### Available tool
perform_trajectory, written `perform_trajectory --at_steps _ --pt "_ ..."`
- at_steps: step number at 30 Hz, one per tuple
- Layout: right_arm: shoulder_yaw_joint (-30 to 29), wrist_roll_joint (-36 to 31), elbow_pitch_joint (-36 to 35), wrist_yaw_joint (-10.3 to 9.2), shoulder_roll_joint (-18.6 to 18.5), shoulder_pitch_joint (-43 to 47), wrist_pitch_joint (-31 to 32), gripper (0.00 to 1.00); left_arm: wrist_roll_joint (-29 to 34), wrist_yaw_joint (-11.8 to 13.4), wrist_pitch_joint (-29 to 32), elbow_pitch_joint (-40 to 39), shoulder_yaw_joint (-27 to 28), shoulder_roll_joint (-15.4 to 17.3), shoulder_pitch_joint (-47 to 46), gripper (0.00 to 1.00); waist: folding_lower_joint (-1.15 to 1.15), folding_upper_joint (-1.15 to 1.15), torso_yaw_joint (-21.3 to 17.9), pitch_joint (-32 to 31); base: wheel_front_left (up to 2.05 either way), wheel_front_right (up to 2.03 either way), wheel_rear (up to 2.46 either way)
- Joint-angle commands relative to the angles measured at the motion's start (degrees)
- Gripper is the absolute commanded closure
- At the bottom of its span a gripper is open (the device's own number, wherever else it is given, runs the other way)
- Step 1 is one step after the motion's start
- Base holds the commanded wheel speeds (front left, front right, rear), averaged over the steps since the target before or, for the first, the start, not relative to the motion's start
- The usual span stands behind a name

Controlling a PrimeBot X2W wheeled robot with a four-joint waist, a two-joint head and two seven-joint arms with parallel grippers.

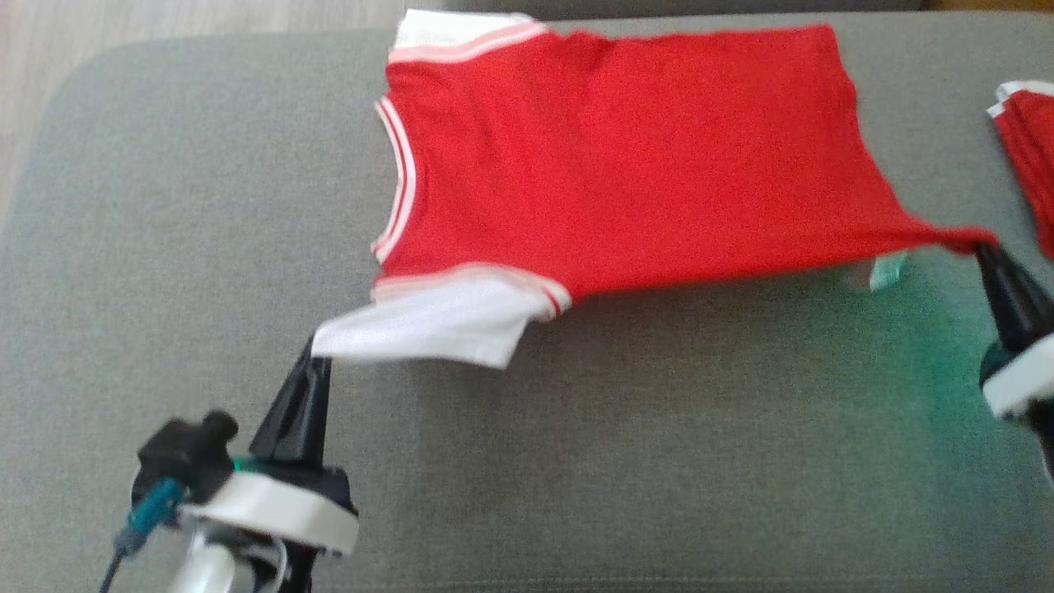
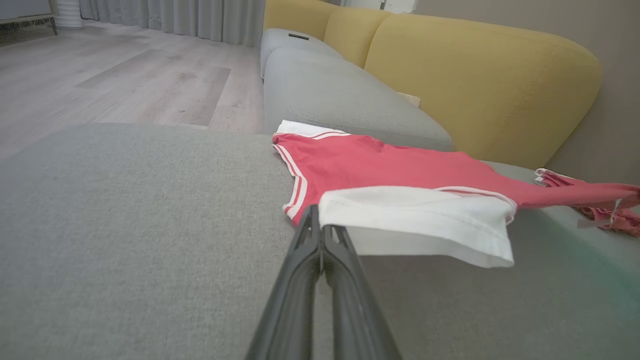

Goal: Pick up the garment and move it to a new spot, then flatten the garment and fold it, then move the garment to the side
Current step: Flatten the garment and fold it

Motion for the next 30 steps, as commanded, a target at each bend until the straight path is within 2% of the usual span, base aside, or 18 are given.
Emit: perform_trajectory --at_steps 1,6,8,13,16,22,30 --pt "-1.46 0.22 -2.12 0.37 -2.62 3.33 -0.93 1.00 0.27 0.78 -0.30 -2.83 2.64 0.86 0.33 1.00 0.02 0.00 -0.03 -1.17 0.00 0.00 0.00" --pt "-5.39 -0.98 -6.04 0.37 -2.20 12.21 -0.67 1.00 -0.14 2.82 -0.30 -6.00 3.33 -0.48 7.06 1.00 0.02 0.00 -0.12 -2.56 0.00 0.00 0.00" --pt "-8.86 -2.11 -8.47 0.37 -1.83 16.90 -0.23 1.00 -0.40 3.44 -0.30 -8.02 3.40 -0.81 10.67 1.00 0.02 0.00 0.02 -3.09 0.00 0.00 0.00" --pt "-15.16 -4.71 -13.18 0.37 0.03 22.29 2.20 1.00 -0.85 4.21 -0.19 -11.06 3.24 -1.60 12.92 1.00 0.02 0.00 0.47 -2.50 0.00 0.00 0.00" --pt "-17.51 -5.96 -14.75 0.37 1.12 22.90 3.79 1.00 -1.29 4.20 0.28 -11.56 3.05 -2.10 11.86 1.00 0.02 0.00 0.73 -1.60 0.00 0.00 0.00" --pt "-22.13 -9.49 -17.73 0.37 4.38 21.18 9.59 1.00 -2.23 3.66 2.31 -10.28 2.05 -4.45 3.68 1.00 0.02 0.00 1.73 2.22 0.00 0.00 0.00" --pt "-24.71 -13.09 -18.37 0.37 6.76 15.09 14.45 1.00 -1.94 2.71 3.32 -2.94 1.27 -6.80 -9.38 1.00 0.02 0.00 1.91 7.10 0.00 0.00 0.00"
